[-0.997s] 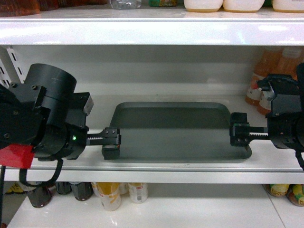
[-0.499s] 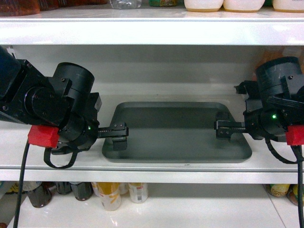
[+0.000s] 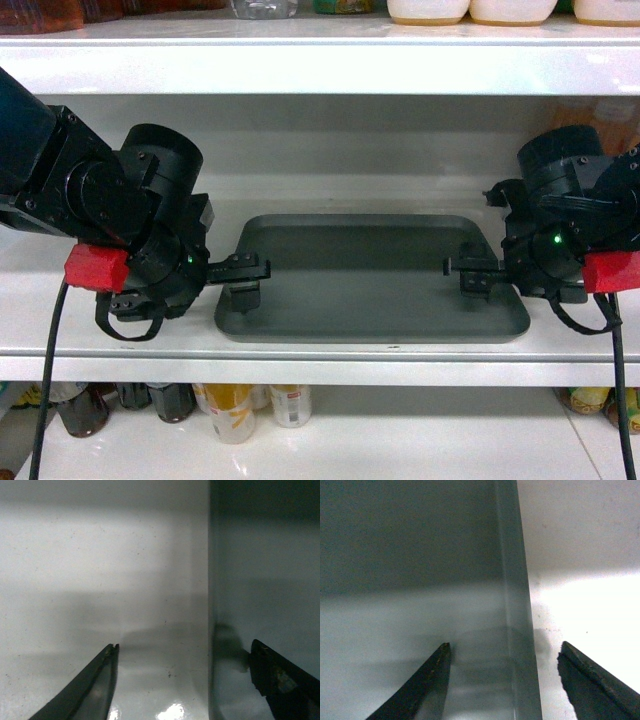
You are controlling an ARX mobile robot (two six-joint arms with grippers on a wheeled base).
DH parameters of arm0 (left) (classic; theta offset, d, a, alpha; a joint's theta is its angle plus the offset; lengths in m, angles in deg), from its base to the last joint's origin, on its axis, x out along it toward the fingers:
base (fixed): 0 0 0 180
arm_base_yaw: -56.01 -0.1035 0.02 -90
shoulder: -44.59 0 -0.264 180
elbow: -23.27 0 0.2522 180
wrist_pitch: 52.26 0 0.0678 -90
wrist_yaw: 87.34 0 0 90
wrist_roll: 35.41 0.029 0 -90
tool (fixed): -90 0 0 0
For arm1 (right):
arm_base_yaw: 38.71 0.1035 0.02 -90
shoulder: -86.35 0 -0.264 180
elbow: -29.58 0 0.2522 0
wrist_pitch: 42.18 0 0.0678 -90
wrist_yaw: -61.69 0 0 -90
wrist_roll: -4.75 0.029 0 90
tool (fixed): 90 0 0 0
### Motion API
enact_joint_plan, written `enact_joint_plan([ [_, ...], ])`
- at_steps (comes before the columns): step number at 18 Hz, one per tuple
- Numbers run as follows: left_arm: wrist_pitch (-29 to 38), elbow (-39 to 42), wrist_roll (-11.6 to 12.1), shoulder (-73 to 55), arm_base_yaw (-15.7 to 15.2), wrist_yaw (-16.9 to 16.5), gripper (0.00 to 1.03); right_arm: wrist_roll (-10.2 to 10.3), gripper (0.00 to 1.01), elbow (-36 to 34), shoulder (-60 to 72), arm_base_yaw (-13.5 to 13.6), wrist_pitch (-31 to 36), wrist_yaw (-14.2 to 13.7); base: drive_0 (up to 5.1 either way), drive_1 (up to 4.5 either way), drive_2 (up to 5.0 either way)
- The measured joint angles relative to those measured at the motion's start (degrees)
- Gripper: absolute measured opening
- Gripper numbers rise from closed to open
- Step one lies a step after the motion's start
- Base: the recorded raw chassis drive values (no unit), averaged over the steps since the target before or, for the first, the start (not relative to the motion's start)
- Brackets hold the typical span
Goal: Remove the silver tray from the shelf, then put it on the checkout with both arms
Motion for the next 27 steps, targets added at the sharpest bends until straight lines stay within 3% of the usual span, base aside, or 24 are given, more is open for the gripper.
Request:
enact_joint_plan([
  [2, -2.23, -0.37, 0.31, -0.20, -0.07, 0.31, 0.54, -0.50, 0.40, 0.28, 0.11, 0.07, -0.61, -0.35, 0.0, 0.00, 0.0],
  [5, -1.49, 0.26, -0.02, -0.20, 0.02, -1.09, 0.24, -1.11, 0.10, 0.22, 0.09, -0.02, -0.79, -0.74, 0.0, 0.00, 0.0],
  [7, -0.17, 1.64, -1.01, 0.13, 0.02, -1.77, 0.03, -1.81, 0.04, -0.94, -0.33, -0.33, -0.13, 0.50, 0.0, 0.00, 0.0],
  [11, 3.13, 6.45, -1.57, 2.29, -0.39, -3.04, 0.03, -1.73, 0.04, -6.69, -3.08, 0.07, 3.30, 0.66, 0.0, 0.00, 0.0],
  [17, 11.72, 21.97, -1.73, 11.32, 0.07, -1.36, 0.03, 1.01, 0.04, -21.75, -12.17, 1.29, 11.19, 1.62, 0.0, 0.00, 0.0],
  [23, 13.60, 33.03, -2.58, 29.68, 0.33, -1.01, 0.03, 3.17, 0.04, -34.42, -28.13, 2.10, 16.11, 2.56, 0.0, 0.00, 0.0],
  [27, 11.06, 41.13, -2.62, 42.34, 0.28, -0.72, 0.03, 4.98, 0.04, -45.13, -41.00, 3.50, 16.92, 2.56, 0.0, 0.00, 0.0],
])
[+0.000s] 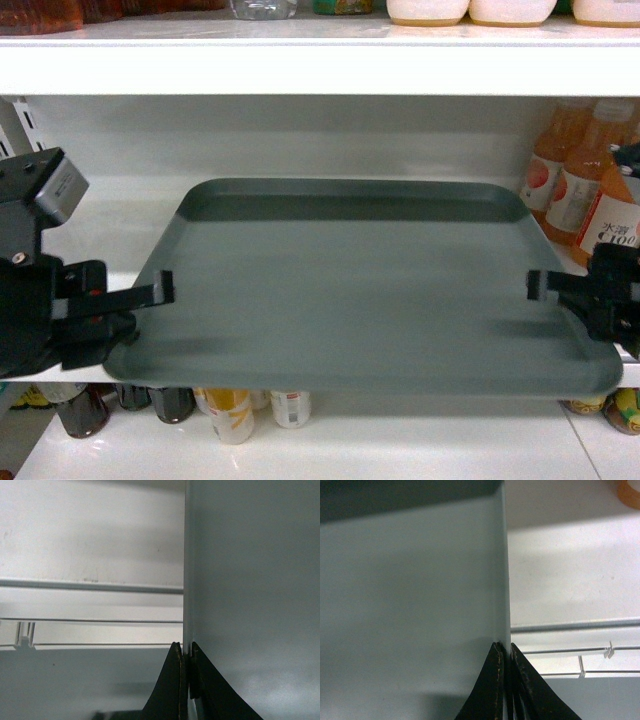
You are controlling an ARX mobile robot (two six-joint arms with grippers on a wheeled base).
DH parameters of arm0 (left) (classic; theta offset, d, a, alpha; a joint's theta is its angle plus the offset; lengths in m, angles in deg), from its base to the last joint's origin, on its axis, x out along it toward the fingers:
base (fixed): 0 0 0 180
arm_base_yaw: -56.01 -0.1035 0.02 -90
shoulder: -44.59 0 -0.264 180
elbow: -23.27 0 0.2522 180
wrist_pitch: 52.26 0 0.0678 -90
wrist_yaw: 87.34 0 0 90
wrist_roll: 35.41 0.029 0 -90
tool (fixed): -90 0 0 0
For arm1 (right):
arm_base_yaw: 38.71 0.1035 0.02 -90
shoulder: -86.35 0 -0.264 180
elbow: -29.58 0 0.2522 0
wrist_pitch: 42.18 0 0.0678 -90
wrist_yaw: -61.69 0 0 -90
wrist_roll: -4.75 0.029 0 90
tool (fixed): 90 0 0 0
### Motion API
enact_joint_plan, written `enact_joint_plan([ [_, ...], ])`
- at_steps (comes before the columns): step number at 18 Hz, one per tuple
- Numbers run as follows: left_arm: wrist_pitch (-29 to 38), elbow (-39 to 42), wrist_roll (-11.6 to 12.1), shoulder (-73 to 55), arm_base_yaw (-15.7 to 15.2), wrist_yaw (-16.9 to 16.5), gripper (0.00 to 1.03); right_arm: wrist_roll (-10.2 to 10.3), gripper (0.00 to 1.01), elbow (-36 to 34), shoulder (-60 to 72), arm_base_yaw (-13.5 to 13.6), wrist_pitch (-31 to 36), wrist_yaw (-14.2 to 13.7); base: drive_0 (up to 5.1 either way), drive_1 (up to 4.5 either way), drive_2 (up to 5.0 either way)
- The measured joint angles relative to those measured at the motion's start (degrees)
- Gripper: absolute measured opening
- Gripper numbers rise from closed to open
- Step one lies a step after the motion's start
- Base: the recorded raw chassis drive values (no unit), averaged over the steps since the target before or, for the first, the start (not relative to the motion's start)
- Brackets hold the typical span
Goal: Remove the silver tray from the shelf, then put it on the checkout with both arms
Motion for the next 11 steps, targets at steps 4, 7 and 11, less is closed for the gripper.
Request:
enact_joint_plan([
  [4, -1.31, 7.34, 0.11, 10.84, 1.27, 2.80, 0.03, 1.36, 0.04, -8.00, -10.58, 1.44, -0.79, 0.00, 0.0, 0.00, 0.0],
  [7, -1.57, 7.34, 0.09, 10.84, 1.27, 2.86, 0.03, 1.57, 0.04, -8.00, -10.54, 1.44, -0.83, 0.02, 0.0, 0.00, 0.0],
  [11, -1.55, 7.34, 0.09, 10.84, 1.29, 2.97, 0.03, 1.66, 0.04, -8.00, -10.54, 1.44, -0.85, 0.02, 0.0, 0.00, 0.0],
])
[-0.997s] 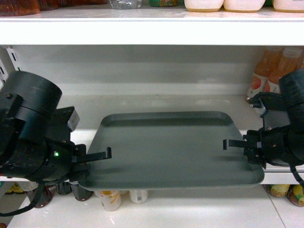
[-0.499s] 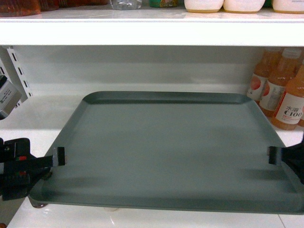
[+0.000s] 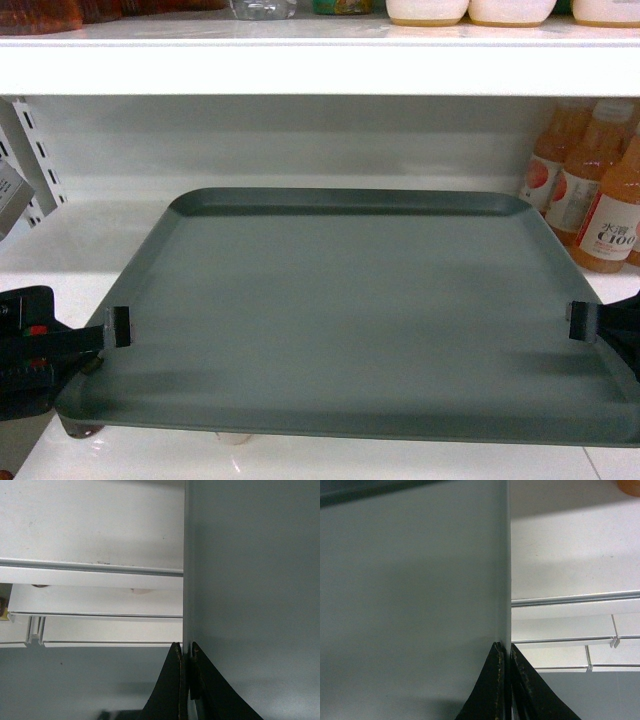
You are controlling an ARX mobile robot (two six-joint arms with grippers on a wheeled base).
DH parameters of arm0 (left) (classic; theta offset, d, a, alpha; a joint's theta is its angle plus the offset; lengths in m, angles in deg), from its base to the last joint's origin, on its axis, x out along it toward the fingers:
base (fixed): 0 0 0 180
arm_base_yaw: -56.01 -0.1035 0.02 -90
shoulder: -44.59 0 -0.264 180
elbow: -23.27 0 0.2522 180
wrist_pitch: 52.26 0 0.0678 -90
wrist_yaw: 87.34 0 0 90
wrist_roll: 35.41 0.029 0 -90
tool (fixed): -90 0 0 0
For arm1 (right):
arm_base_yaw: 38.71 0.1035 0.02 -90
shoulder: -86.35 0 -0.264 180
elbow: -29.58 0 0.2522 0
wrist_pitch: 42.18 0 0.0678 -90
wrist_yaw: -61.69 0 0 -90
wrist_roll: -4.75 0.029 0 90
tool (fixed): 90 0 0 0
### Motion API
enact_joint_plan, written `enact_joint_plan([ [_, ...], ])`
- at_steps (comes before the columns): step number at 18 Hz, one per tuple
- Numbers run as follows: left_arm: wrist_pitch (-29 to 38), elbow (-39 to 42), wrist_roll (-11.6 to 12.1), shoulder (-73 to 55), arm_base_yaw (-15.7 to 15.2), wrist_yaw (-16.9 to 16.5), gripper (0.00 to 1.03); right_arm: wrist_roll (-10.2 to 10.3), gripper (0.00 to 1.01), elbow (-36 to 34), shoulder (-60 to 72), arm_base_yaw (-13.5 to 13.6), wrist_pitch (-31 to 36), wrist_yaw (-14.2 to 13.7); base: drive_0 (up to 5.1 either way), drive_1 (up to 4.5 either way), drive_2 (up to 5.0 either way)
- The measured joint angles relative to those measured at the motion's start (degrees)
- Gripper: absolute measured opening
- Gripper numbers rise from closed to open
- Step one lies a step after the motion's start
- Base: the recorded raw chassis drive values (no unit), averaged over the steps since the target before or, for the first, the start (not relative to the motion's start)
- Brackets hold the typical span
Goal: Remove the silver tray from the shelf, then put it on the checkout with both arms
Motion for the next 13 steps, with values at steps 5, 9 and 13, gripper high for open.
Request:
enact_joint_plan([
  [5, 0.09, 0.00, 0.00, 0.00, -0.02, 0.02, 0.03, 0.02, 0.04, 0.00, 0.00, 0.02, 0.04, 0.00, 0.0, 0.00, 0.0],
  [9, 0.24, 0.00, 0.00, 0.00, -0.02, 0.04, 0.03, 0.20, 0.04, 0.00, 0.04, 0.00, 0.07, 0.00, 0.0, -4.22, 4.3],
  [13, 0.11, 0.00, 0.00, 0.04, 0.00, 0.09, 0.03, 0.24, 0.04, 0.00, 0.04, 0.04, 0.02, 0.00, 0.1, -4.20, 4.3],
])
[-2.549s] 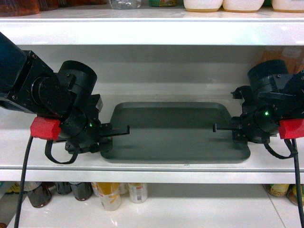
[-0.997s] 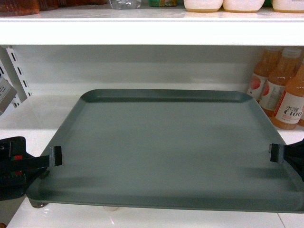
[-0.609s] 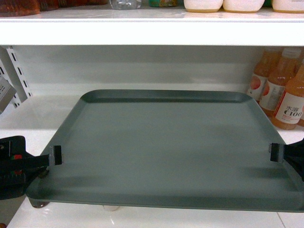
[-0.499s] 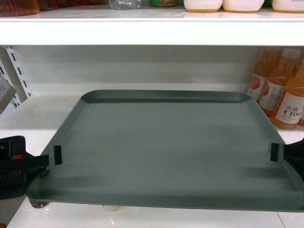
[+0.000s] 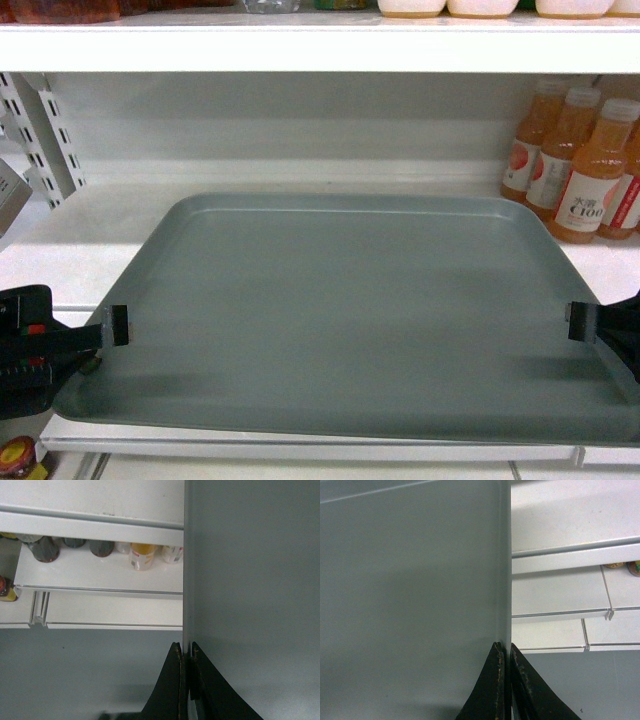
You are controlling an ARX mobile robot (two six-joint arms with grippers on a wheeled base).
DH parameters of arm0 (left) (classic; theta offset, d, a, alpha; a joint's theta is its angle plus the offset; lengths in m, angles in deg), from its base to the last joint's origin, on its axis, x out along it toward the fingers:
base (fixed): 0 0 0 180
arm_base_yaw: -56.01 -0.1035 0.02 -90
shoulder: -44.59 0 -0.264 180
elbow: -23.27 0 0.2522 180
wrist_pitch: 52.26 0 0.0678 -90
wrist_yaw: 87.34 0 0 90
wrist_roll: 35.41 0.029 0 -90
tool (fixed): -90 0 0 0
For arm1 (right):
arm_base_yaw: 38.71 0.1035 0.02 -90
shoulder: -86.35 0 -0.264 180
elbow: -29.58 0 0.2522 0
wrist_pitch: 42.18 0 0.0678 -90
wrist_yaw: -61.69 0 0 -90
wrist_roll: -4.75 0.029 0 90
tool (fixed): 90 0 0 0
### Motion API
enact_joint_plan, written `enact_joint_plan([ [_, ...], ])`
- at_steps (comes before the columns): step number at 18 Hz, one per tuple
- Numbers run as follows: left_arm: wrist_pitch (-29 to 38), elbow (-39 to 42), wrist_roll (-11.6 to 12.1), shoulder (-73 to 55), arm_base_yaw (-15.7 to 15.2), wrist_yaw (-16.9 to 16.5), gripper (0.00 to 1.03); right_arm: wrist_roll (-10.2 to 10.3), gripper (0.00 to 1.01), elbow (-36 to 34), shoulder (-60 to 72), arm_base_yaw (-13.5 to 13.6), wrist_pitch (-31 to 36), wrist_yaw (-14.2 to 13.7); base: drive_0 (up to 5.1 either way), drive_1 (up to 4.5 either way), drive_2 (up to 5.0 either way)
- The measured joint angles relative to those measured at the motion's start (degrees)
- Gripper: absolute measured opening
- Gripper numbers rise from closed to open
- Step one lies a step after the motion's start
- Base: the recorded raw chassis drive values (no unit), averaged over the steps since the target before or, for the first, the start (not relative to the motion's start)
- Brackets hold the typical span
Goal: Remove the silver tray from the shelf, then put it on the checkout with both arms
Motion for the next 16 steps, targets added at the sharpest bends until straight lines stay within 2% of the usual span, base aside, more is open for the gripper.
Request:
enact_joint_plan([
  [16, -0.26, 0.00, -0.04, -0.02, 0.00, 0.28, 0.03, 0.22, 0.04, 0.00, 0.04, 0.00, -0.28, 0.15, 0.1, -4.05, 4.1],
])
